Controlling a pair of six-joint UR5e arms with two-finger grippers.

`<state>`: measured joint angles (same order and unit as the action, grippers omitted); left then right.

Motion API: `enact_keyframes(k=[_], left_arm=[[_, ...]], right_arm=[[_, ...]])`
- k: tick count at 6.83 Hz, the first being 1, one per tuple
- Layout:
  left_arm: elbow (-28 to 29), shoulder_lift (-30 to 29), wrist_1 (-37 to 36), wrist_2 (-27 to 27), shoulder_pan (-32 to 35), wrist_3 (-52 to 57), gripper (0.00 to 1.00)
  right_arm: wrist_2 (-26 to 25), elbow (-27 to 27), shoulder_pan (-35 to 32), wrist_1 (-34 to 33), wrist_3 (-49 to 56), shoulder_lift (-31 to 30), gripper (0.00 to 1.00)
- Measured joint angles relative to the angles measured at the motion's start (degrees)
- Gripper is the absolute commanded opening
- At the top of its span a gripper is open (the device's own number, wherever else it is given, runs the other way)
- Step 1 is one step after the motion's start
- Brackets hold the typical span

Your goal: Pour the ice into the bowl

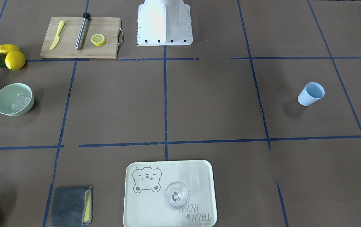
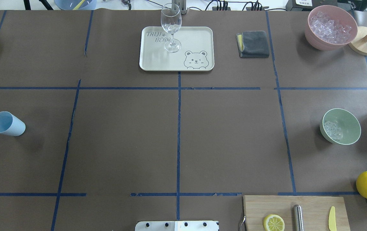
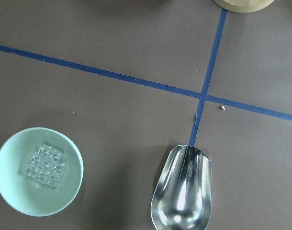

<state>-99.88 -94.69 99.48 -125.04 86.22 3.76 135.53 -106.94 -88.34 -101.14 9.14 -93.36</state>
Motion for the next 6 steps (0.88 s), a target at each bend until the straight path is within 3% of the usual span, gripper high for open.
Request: enact_keyframes(k=[3,6], left_arm=[[3.4,5.6,-4.9,-7.4,3.6,4.6,1.0],[5.8,7.8,-4.9,-8.9,3.8,0.8,1.0]], right_arm=[[1.7,4.1,-0.2,2.5,-1.1,1.9,1.0],[2.6,5.1,-0.5,5.1,-1.3,1.0,1.0]])
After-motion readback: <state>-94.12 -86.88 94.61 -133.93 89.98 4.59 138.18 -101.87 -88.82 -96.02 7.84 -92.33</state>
